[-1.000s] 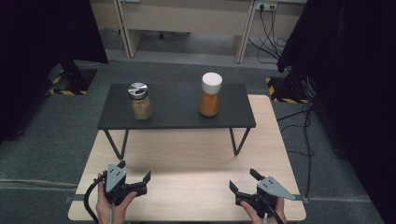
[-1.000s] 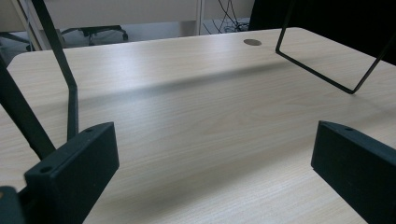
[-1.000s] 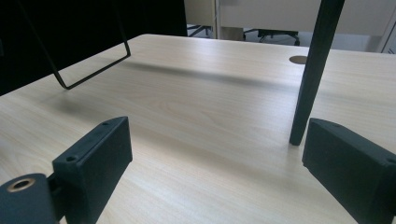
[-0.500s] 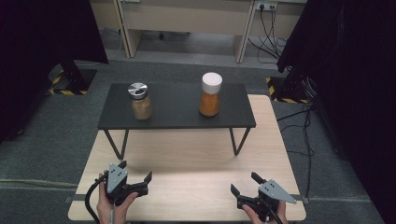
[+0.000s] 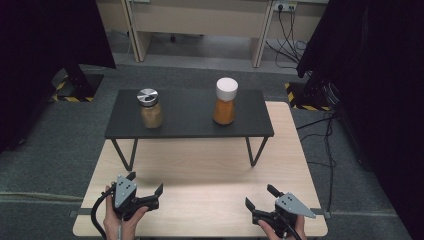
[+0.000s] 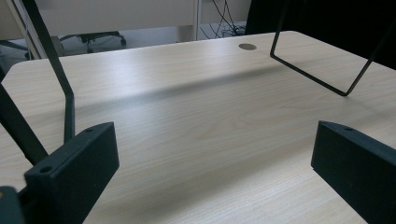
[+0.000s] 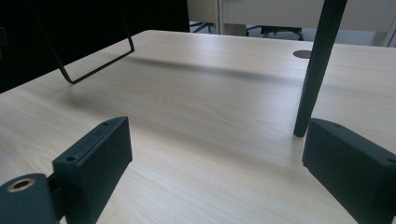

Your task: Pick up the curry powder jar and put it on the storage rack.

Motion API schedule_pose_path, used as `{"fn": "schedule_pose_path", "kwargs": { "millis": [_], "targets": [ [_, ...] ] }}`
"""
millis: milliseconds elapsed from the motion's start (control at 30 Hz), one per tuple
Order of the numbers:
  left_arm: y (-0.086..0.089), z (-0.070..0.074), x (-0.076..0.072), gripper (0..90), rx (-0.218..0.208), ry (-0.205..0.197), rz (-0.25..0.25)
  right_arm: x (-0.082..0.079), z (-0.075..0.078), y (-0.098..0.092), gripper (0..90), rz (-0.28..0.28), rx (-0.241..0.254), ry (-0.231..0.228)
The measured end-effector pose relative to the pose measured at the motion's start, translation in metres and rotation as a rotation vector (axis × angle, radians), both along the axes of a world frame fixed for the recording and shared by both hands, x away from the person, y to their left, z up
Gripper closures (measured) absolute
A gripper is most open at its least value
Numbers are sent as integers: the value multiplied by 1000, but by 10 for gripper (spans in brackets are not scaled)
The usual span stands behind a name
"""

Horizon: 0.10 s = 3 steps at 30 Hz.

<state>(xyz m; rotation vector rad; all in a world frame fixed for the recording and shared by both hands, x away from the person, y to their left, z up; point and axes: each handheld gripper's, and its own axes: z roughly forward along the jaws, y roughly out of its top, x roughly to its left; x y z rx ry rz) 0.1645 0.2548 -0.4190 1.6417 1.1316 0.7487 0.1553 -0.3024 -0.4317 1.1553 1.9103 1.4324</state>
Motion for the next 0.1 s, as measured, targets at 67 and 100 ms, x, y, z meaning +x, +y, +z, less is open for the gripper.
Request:
{"fn": "schedule_pose_path", "kwargs": {
  "millis": [67, 100],
  "targets": [
    [-1, 1, -1, 0, 0, -5, -2, -1, 0, 0, 84, -1, 3, 0],
    [-1, 1, -1, 0, 0, -5, -2, -1, 0, 0, 84, -1, 3, 0]
  ]
}}
